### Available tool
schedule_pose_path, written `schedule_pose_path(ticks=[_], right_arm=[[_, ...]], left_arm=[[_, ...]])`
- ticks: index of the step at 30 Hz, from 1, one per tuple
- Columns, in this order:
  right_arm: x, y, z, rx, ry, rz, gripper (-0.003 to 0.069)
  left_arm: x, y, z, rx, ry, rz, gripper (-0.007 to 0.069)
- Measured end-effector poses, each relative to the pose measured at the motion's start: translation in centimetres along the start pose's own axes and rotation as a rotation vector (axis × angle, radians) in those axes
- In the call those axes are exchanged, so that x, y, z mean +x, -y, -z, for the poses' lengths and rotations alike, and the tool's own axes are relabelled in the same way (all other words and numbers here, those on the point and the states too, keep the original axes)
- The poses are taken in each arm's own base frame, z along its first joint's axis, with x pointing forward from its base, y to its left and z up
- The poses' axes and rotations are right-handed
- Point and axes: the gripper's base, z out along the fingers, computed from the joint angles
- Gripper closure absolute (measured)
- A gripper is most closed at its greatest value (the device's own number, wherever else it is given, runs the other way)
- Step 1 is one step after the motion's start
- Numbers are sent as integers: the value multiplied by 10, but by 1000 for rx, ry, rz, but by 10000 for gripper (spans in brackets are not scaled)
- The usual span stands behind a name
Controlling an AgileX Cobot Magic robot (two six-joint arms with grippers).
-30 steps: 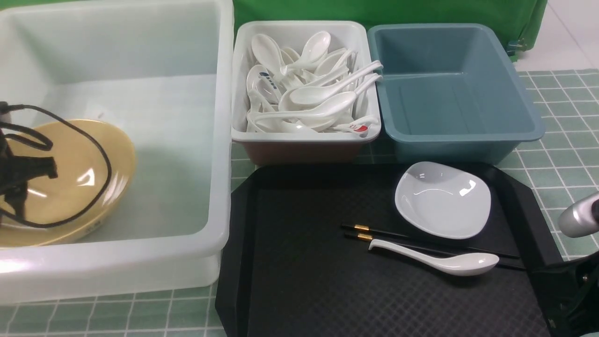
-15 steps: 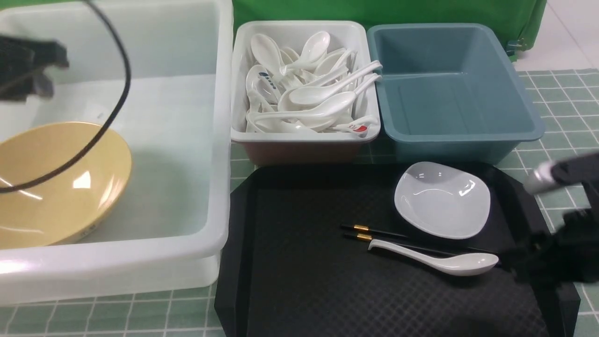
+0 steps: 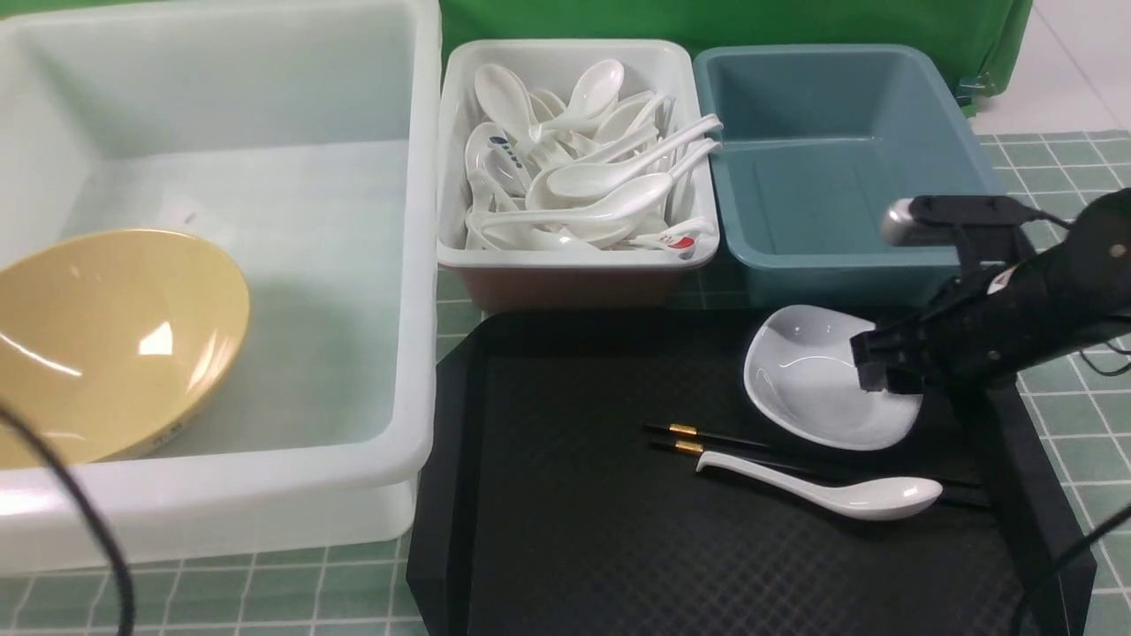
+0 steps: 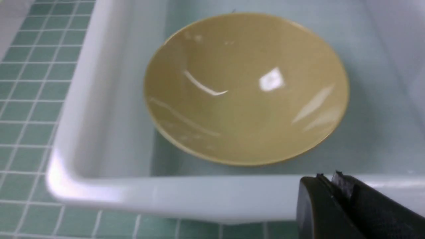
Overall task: On blue table put chopsticks spoon bowls plates into blue grey white boxes.
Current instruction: 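Reach for and grasp the small white dish on the black tray, then place the white bowl into the white bin on top of the stacked bowls with the right gripper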
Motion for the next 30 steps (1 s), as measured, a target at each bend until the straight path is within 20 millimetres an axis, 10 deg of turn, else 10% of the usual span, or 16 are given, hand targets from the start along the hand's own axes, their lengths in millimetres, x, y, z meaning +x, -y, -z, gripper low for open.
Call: schedule_pose_path(ticks=[7,14,21,26,30], right_arm=[[-5,-2,2,-16,6,8,448],[-22,-35,92,-72,207,188,585],[-41,-174,163,-330,515,558,585],[-47,-262,132,-434,527,756,585],[-58,-296,103,-454,508,806,585]], left_arm=[[31,-14,18,-90,152,23,623],[41,-10,9,-68,247,41,623],[44,2,-6,22,348,35,623],[43,5,-7,43,382,39,623],[43,5,-6,46,387,42,623]])
